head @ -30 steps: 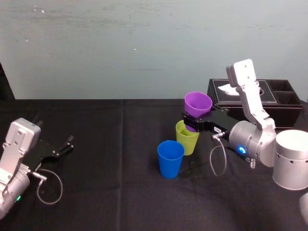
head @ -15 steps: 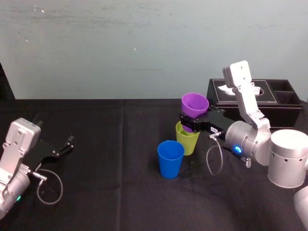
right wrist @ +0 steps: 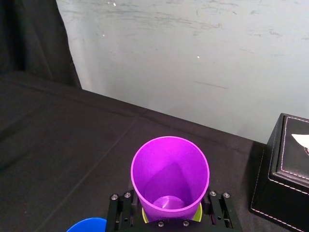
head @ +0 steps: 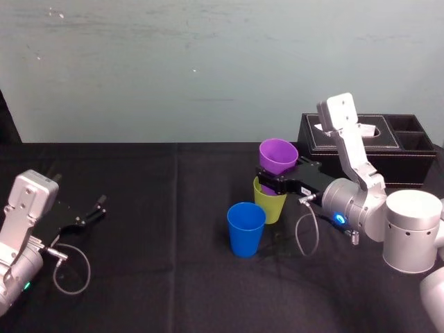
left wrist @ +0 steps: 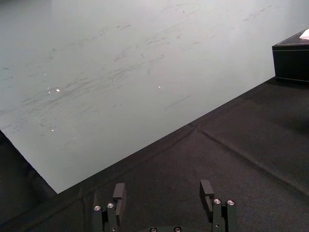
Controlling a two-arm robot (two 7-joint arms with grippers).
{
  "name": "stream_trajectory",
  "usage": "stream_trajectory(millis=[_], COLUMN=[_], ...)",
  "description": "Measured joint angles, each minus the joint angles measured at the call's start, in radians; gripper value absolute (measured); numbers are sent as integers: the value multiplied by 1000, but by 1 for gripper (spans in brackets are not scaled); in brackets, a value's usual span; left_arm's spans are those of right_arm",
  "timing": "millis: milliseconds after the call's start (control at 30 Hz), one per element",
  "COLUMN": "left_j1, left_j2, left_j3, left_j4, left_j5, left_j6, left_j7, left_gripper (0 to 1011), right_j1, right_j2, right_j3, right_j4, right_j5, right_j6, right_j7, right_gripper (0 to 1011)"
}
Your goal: Stack the three plastic cups sequentially using one hand.
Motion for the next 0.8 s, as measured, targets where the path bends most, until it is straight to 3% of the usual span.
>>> stream_trajectory(millis=[800], left_j1=[0], left_j2=[0], left_j3=[0], left_j4=[0], left_j5=[0], left_j6=[0], left_j7=[0], left_gripper=[1000], right_j1=[11], right_j2=[-5], right_j3=[-14], right_j4=[42], right_j5=[-33], right_j6=[-36], right_j7=[-4], right_gripper=[716])
